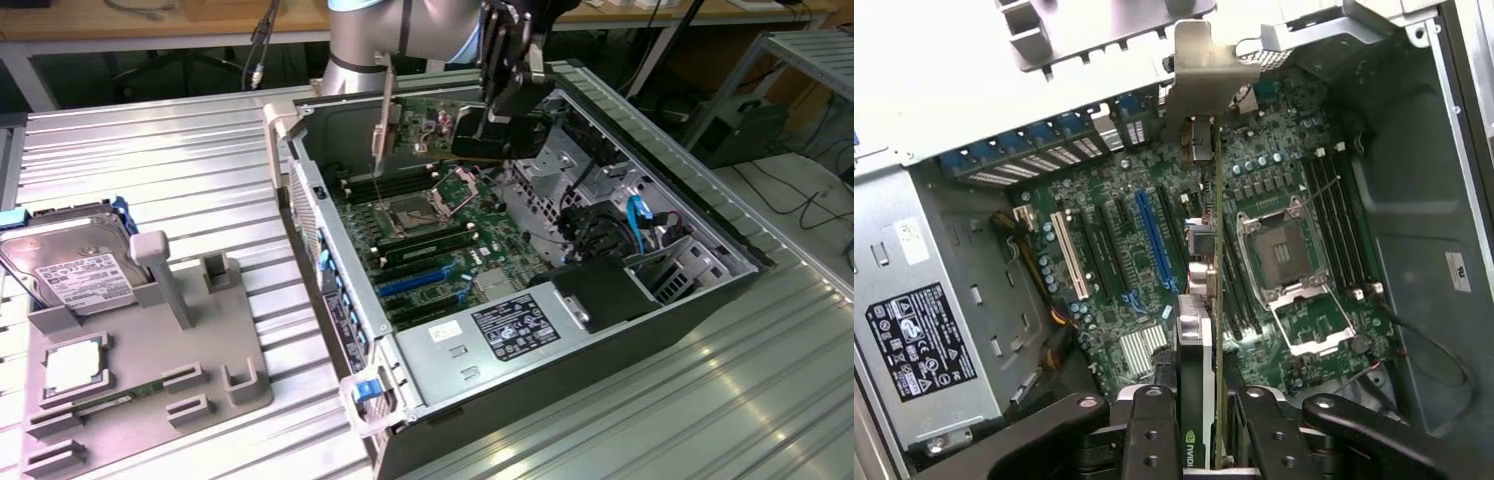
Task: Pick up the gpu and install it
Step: 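Insert the gpu into the slot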
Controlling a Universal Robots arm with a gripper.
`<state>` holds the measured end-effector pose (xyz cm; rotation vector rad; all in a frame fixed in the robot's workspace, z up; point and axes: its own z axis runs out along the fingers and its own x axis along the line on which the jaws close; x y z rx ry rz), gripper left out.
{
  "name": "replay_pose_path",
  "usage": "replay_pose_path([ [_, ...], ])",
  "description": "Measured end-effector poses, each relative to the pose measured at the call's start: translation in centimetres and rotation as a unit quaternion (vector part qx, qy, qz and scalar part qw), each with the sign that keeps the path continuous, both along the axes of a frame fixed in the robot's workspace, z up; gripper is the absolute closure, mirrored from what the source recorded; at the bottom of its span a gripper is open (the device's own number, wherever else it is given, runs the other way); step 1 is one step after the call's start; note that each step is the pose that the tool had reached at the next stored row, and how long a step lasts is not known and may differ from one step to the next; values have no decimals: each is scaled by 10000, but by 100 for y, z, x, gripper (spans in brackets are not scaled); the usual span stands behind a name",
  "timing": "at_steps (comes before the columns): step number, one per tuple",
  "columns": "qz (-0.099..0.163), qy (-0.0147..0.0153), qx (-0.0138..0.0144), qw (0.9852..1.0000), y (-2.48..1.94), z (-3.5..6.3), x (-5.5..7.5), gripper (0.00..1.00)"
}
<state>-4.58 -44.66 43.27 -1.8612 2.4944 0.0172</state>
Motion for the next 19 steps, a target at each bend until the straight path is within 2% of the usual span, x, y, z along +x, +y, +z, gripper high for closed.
replay_pose_path([
  [5, 363, 0, 0, 9993, -2, -3, 0, 73],
  [9, 710, -1, 0, 9975, -1, -11, 2, 73],
  [12, 808, -3, 1, 9967, 7, -32, 2, 73],
  [16, 839, 5, -56, 9965, 25, -45, 1, 73],
  [19, 906, 4, -59, 9959, 30, -97, 2, 73],
])
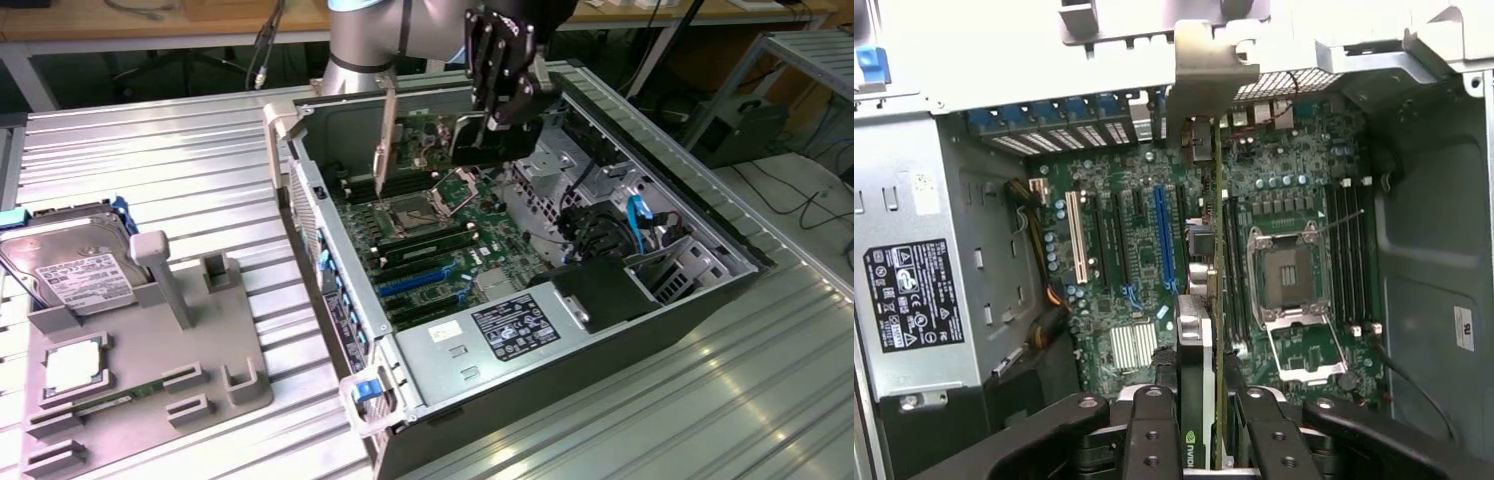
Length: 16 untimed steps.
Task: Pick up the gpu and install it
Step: 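Insert the gpu into the slot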
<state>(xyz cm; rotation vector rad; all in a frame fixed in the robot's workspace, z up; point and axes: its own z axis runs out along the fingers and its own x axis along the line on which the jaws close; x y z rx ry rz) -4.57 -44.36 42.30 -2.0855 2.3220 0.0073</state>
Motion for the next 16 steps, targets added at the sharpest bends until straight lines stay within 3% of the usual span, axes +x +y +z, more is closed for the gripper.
replay_pose_path([
  [7, 385, -13, 0, 9993, 0, -75, 0, 73],
  [9, 389, -13, 0, 9992, 26, -213, 0, 73],
  [12, 390, -14, 0, 9992, 28, -409, -63, 73],
  [13, 390, -15, 1, 9992, -37, -447, -64, 73],
  [14, 390, -15, 1, 9992, -69, -621, -69, 73],
  [16, 390, -15, 1, 9992, -170, -865, -122, 73],
])
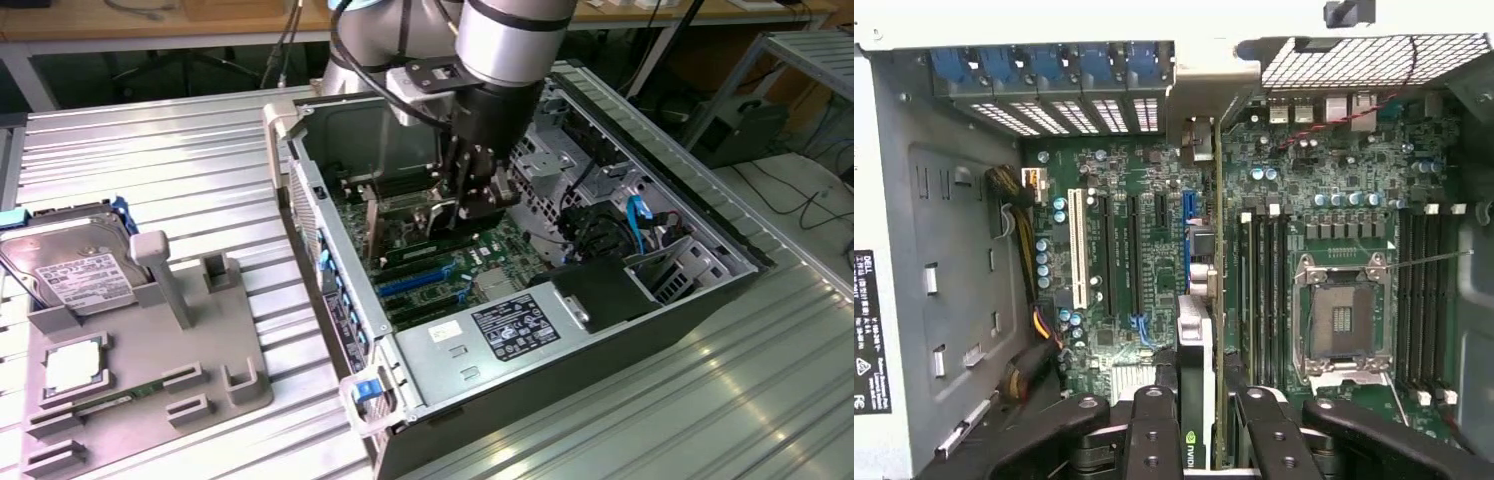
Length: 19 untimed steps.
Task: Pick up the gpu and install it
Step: 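Insert the gpu into the slot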
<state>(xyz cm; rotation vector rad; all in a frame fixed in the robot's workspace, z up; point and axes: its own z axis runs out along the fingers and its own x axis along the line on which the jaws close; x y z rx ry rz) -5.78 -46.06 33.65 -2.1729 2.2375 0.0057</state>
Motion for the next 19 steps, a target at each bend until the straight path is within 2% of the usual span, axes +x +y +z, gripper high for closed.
replay_pose_path([
  [1, 1, 0, 0, 10000, 0, -173, -77, 73],
  [4, 7, -7, 0, 10000, 0, -308, -129, 73],
  [5, 16, -73, -1, 10000, 0, -315, -130, 73],
  [6, 30, -103, 1, 9999, 0, -336, -136, 73],
  [8, 57, -101, 5, 9999, 0, -446, -170, 73],
  [14, 101, -101, 6, 9999, 12, -471, -194, 73],
  [19, 101, -102, 7, 9999, 12, -553, -195, 73],
])
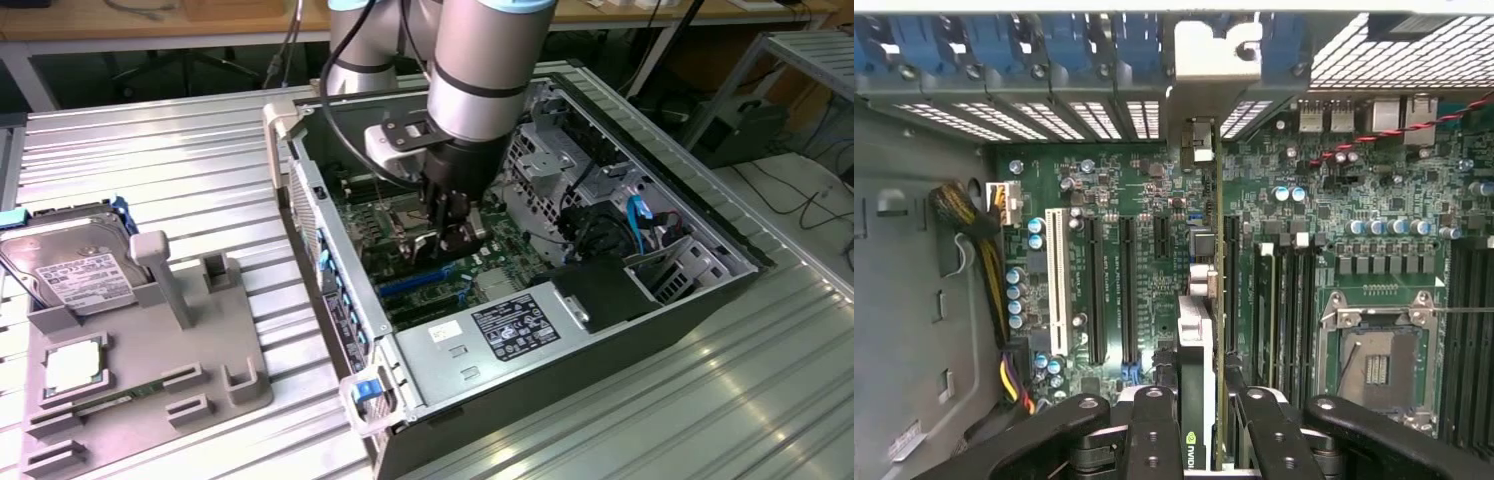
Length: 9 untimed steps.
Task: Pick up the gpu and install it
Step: 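Insert the gpu into the slot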
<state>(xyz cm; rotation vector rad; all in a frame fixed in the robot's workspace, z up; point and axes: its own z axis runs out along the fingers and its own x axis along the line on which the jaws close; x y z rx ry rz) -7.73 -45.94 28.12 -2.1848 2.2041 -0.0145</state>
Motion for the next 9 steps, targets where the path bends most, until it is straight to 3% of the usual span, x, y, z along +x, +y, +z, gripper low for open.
replay_pose_path([
  [5, 0, 0, 0, 10000, 1, -87, 0, 73],
  [9, 0, 0, 0, 10000, 8, -104, -10, 73],
])
